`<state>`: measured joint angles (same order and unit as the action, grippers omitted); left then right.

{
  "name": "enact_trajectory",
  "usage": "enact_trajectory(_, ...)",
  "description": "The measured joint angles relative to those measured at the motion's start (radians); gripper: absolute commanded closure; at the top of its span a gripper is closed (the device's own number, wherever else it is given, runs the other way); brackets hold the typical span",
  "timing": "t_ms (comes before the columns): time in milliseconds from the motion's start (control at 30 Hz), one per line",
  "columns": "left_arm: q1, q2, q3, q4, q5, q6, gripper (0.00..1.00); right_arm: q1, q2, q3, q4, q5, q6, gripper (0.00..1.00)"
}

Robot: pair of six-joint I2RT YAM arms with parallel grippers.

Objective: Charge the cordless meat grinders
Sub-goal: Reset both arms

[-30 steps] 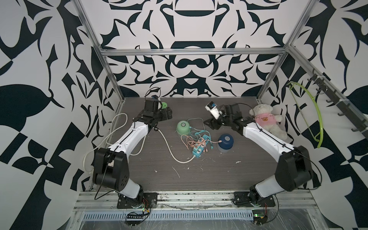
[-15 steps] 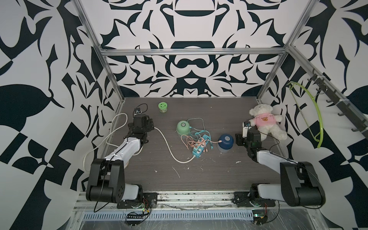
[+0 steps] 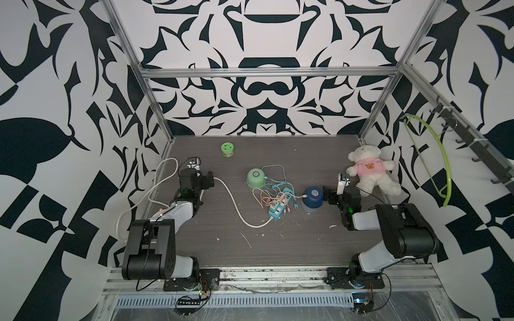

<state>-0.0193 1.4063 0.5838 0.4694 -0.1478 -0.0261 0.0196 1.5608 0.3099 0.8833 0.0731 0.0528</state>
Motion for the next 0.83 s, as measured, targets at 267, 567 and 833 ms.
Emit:
enact_trajectory(267,0.022,-0.079,-0.111,0.062,0.048,-0.016,0.00,0.001,0.000,0.000,0.006,0.000,0.000,0.01)
enact_trajectory(567,0.090,0.147,-0.208,0.319,0.068,-0.049,0.00,0.002,0.000,0.015,-0.004,-0.036,-0.011,0.01)
enact_trajectory(833,0.116,0.147,-0.209,0.385,0.066,-0.087,0.00,0.010,0.000,0.034,-0.011,-0.043,-0.030,0.01)
